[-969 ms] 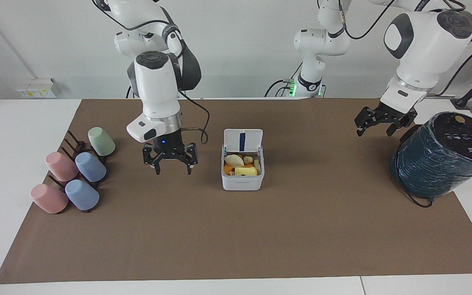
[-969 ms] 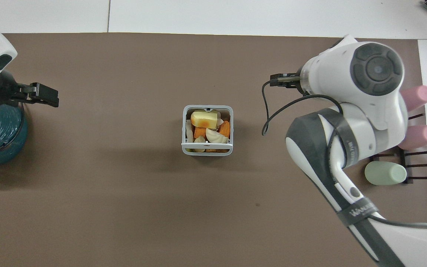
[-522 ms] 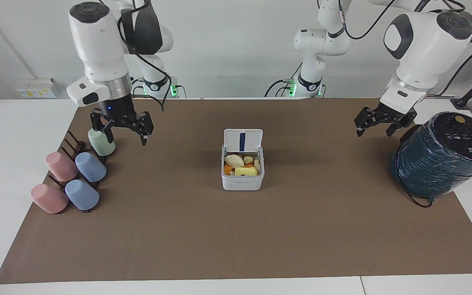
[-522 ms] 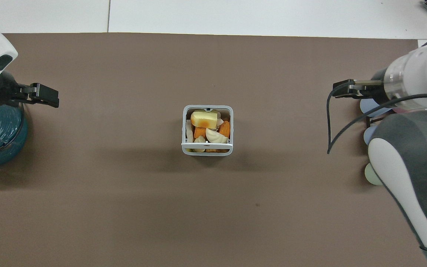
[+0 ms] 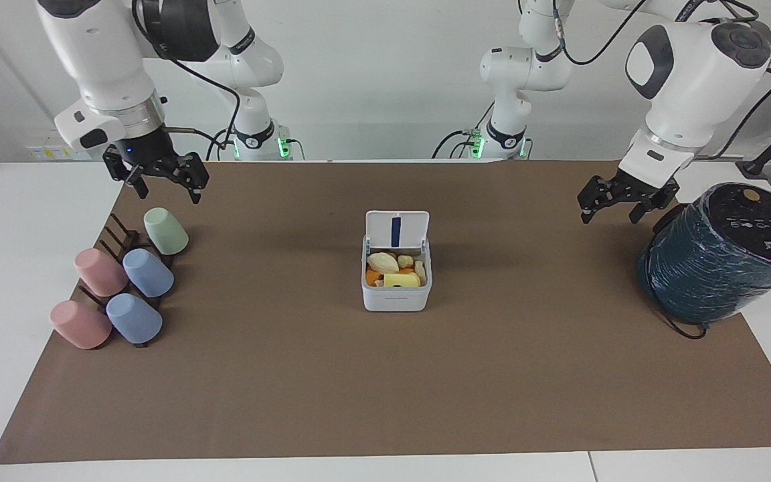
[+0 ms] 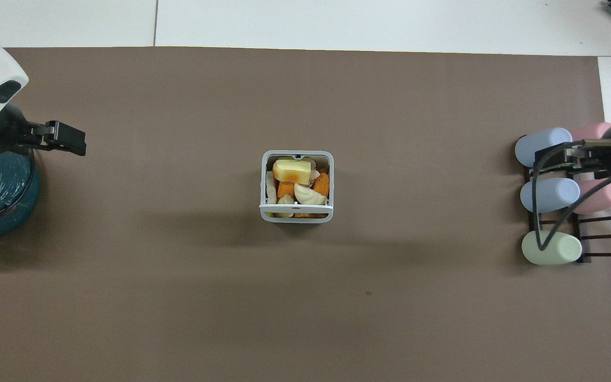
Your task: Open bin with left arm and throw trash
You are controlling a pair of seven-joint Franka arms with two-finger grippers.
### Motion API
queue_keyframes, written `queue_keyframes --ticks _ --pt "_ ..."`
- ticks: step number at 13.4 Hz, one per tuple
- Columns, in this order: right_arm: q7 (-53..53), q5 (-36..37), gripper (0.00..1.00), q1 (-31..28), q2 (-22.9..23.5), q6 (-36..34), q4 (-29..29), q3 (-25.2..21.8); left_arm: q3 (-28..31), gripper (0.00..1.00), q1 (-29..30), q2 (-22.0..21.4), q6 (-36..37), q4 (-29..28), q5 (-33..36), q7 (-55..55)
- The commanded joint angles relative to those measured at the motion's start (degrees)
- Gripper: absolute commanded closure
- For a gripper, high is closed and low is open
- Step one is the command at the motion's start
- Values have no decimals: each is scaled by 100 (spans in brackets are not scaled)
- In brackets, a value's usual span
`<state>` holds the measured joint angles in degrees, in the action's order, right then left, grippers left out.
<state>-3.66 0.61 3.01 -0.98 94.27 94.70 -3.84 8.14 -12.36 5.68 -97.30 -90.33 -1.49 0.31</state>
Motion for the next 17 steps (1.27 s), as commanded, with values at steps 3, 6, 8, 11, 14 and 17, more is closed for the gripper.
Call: queue_keyframes --ticks 3,6,8,11,14,17 --pt "445 -272 0 280 -122 -242 -39 -611 4 0 -12 -172 -114 -205 114 74" --pt "436 -254 0 148 -192 -251 48 -400 4 0 -3 -172 -105 -205 114 74" --pt "427 -140 0 77 -192 -242 48 -258 4 0 -3 -181 -105 -240 114 74" --pt "419 -140 0 130 -192 -356 -12 -267 4 0 -3 -181 -114 -240 114 74" --pt "436 228 0 244 -192 -497 -66 -276 4 0 -3 -181 -114 -240 114 74" --pt "410 186 0 244 -192 -480 -101 -258 4 0 6 -181 -114 -240 114 74"
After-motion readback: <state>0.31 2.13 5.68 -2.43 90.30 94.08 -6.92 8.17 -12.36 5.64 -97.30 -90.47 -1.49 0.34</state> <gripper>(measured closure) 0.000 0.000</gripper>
